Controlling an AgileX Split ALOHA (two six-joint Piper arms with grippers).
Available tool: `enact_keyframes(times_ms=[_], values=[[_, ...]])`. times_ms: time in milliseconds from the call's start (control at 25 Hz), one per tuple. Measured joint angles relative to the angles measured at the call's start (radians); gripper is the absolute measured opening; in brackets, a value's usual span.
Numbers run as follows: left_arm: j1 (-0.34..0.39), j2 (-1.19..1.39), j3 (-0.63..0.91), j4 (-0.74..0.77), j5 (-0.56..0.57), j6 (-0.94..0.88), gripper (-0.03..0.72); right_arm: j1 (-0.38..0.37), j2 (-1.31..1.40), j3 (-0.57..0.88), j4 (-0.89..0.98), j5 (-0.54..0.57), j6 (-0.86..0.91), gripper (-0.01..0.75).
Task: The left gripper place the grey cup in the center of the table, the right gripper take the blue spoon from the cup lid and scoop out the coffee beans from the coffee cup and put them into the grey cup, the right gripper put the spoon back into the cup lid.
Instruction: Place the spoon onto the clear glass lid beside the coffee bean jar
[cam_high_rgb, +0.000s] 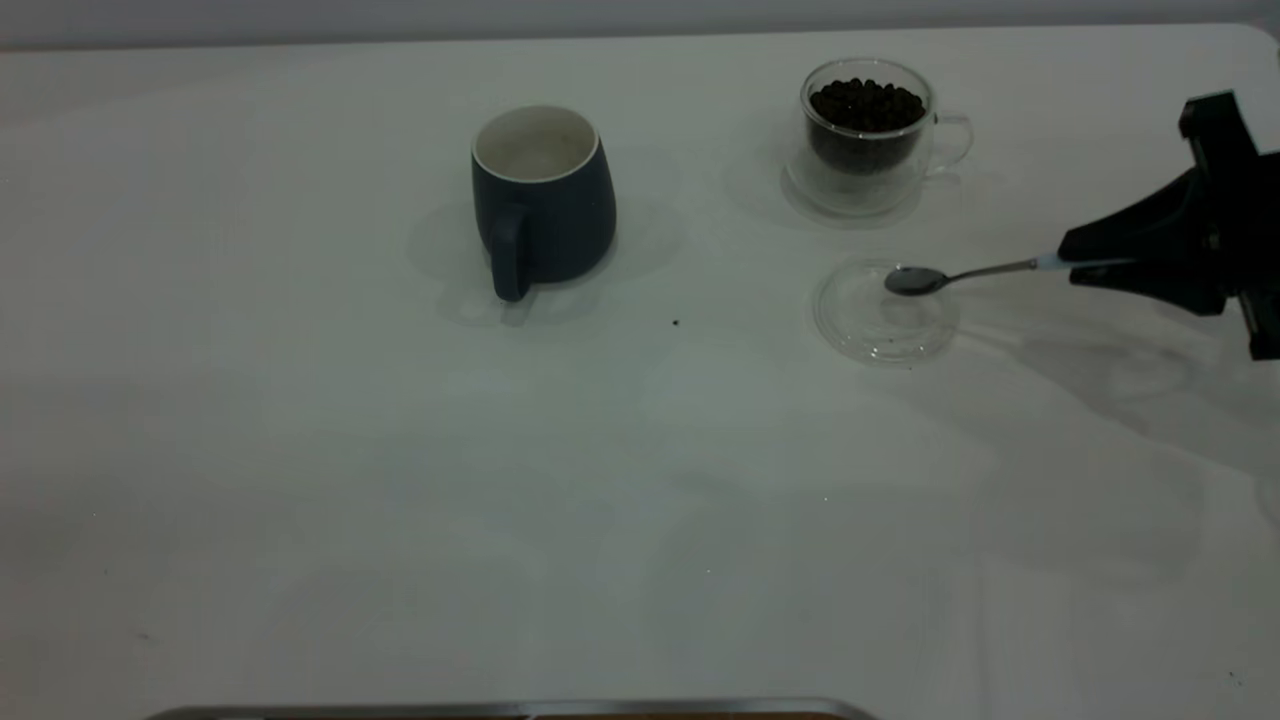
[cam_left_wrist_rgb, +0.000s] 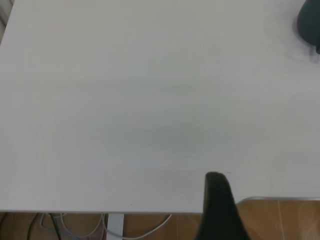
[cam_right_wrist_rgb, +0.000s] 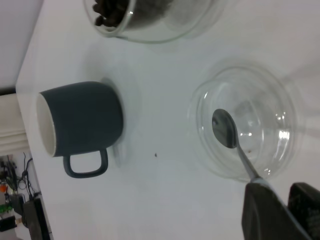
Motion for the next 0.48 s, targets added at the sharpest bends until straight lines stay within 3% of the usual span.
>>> enact_keyframes(times_ms=[480], values=[[0.0,0.0,0.0,0.0,0.0,-0.001,0.567,0.007,0.109,-0.089,0.001,0.058,-0.035,0.103]])
